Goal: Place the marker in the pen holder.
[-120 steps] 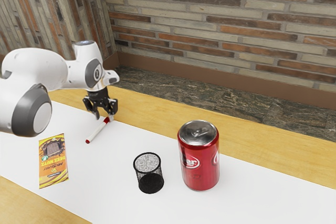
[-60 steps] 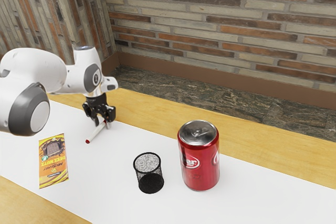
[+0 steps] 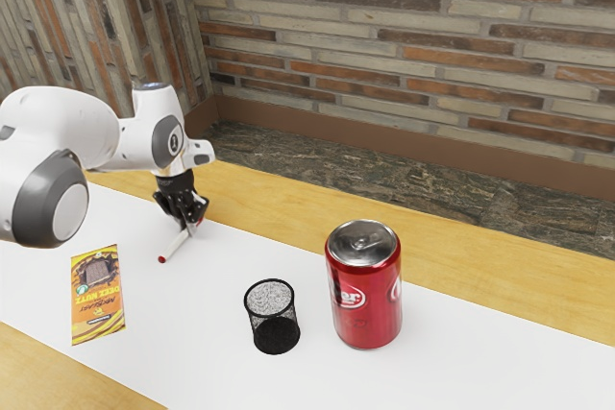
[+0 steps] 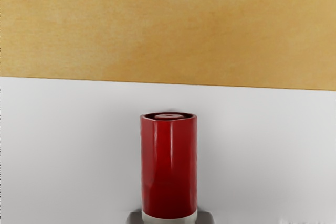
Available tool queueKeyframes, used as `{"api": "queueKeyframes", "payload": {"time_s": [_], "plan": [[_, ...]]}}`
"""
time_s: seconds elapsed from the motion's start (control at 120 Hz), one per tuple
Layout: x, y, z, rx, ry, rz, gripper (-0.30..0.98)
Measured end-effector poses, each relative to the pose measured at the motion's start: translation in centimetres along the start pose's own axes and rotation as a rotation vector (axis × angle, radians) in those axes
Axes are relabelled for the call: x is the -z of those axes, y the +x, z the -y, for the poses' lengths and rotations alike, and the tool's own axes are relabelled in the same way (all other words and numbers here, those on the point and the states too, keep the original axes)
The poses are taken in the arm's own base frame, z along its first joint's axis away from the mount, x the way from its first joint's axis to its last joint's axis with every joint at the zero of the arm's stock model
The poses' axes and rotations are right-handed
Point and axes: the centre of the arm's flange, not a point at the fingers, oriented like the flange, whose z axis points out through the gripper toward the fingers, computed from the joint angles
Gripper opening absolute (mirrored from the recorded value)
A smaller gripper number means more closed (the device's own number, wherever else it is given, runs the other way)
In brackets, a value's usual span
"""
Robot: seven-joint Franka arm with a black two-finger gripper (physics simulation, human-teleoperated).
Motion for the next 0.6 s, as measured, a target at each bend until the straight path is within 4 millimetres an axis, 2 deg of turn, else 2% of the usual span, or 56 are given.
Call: {"api": "queueKeyframes", "payload": {"time_s": [0.167, 0.267, 0.358, 0.425, 0.533, 0.6], "plan": [[1.0, 0.1, -0.2, -0.011, 0.007, -0.014, -0.06], [4.7, 0.5, -2.1, -0.042, 0.010, -0.067, -0.08], [9.0, 0.8, -6.5, -0.106, 0.004, -0.128, -0.10], [11.4, 0.1, -10.4, -0.157, -0.009, -0.154, -0.10], [14.9, -2.4, -17.5, -0.251, -0.027, -0.189, -0.10], [15.7, -4.7, -20.4, -0.285, -0.041, -0.195, -0.10]]}}
